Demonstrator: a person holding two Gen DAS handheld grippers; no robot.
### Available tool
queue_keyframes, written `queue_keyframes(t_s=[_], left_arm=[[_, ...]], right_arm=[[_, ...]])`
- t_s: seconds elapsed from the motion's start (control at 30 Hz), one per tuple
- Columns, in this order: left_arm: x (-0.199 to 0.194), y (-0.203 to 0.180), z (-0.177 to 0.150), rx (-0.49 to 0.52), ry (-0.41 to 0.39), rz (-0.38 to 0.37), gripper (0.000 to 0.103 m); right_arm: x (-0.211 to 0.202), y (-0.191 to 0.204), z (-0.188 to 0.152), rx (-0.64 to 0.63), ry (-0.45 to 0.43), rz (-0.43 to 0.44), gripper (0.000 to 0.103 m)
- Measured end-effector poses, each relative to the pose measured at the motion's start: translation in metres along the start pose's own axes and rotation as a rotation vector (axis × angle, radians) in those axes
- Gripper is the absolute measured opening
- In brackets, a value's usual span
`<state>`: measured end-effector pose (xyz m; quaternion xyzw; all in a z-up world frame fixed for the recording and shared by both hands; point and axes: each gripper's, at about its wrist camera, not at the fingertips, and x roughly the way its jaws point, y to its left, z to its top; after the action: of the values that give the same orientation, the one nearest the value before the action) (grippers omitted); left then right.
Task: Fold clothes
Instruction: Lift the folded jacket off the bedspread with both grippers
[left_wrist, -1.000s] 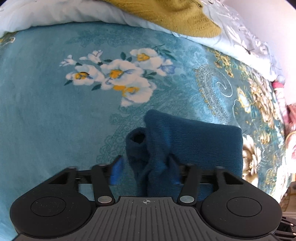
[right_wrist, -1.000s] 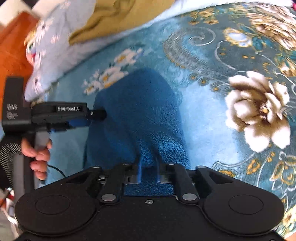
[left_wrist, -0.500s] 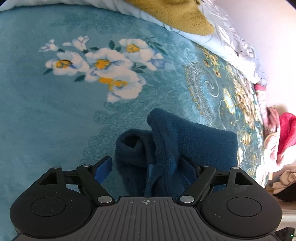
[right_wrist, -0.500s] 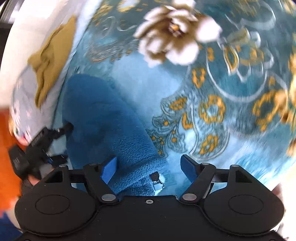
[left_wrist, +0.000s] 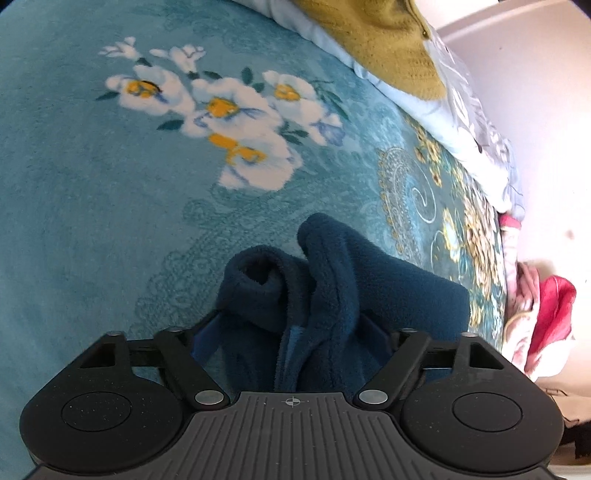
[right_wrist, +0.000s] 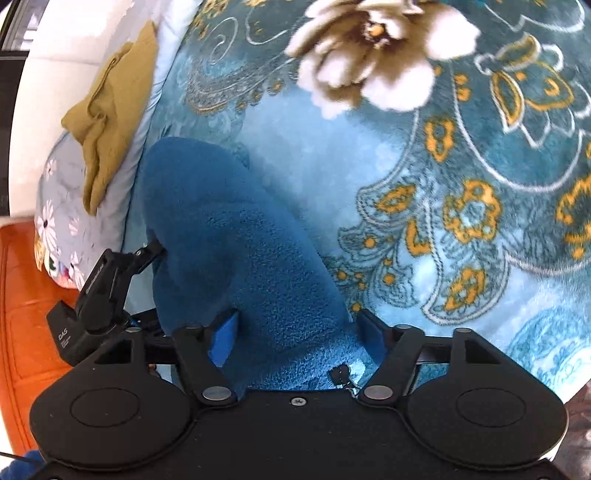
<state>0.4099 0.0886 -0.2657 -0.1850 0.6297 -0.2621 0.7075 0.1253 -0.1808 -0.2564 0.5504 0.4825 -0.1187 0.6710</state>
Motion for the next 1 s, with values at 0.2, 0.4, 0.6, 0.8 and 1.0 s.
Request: queue_keyframes(t_s=[0.2, 0.4, 0.6, 0.8, 1.0], left_arm=[[-0.009, -0.006, -0.014, -0.044, -0.070, 0.006, 0.042], [-0.016, -0.013, -0.042, -0.175, -0.106, -0.002, 0.035], [-0.013, -0.025, -0.079, -0.273, -0.105, -0.020, 0.034], [-0.027, -0.036, -0.070, -0.239, -0.103, 0.044, 0.043], [-0.067, -0.056, -0.032, 0.036, -0.146, 0.147, 0.075]], right_arm=[[-0.012, 0.017, 0.013, -0.105, 0.039, -0.001, 0.046], [-0.025, 0.031, 0.075, -0.283, 0.115, -0.024, 0.043], [-0.025, 0.048, 0.151, -0.509, 0.228, -0.077, 0.045], [-0.034, 0.025, 0.146, -0.416, 0.157, -0.051, 0.057], [-0.047, -0.001, 0.137, -0.302, 0.063, -0.018, 0.082]])
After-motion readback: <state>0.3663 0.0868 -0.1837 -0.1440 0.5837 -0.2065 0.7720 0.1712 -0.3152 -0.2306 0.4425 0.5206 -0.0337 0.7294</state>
